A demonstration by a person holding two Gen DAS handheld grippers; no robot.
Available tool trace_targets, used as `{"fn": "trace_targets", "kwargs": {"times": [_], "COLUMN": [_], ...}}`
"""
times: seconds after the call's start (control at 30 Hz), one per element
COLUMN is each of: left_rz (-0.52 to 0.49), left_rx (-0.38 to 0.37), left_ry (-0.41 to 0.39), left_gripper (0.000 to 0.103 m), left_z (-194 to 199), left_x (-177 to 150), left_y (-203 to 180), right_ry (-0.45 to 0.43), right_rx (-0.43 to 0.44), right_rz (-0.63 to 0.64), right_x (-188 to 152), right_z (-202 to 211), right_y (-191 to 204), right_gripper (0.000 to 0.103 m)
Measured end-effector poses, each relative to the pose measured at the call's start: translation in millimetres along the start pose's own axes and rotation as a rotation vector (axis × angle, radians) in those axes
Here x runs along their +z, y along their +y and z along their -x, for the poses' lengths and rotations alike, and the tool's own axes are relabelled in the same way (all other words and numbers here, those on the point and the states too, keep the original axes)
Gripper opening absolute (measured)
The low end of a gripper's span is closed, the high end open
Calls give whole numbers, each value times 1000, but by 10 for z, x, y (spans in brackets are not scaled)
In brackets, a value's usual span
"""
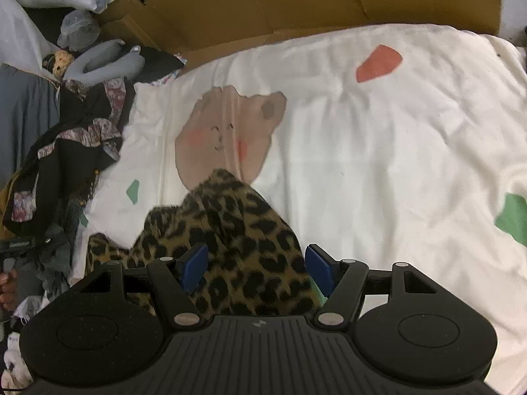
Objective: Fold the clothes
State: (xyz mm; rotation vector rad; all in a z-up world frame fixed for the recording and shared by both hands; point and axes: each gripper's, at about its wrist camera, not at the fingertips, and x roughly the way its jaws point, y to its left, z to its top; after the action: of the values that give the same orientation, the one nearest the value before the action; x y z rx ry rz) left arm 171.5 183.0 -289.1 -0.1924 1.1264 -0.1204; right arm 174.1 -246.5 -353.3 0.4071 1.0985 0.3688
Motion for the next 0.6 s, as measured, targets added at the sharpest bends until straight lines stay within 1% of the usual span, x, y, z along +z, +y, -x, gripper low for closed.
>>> {"fn": "trace_targets", "kwargs": {"times": [0.13,0.23,0.27,0.33,0.5,0.6], "left_rz": [-27,-38,-39,-44,-50,-56], "left_rx": [-17,-21,-21,-24,-19,-31], "left_ry": [-1,19,28,51,115,132], "left_gripper": [37,37,40,45,46,52], "left_z": [-253,-441,-501,-599,-750,-727], "left_x": [185,250,248,201,-23,-145], "left_y": [-138,-193,-193,-195,-177,-165], "right_ry": [-1,-2,-2,-2,-4,10], "right_rx": [-4,-7,-8,-10,-15,-20], "right_rz": [22,38,44,55,82,114], "right_x": [117,205,235,293,440,475], "right_z": [-118,-206,-235,-294,-441,-572], "right_y": [80,141,161,201,301,394], "right_gripper": [71,72,71,72,71,71]}}
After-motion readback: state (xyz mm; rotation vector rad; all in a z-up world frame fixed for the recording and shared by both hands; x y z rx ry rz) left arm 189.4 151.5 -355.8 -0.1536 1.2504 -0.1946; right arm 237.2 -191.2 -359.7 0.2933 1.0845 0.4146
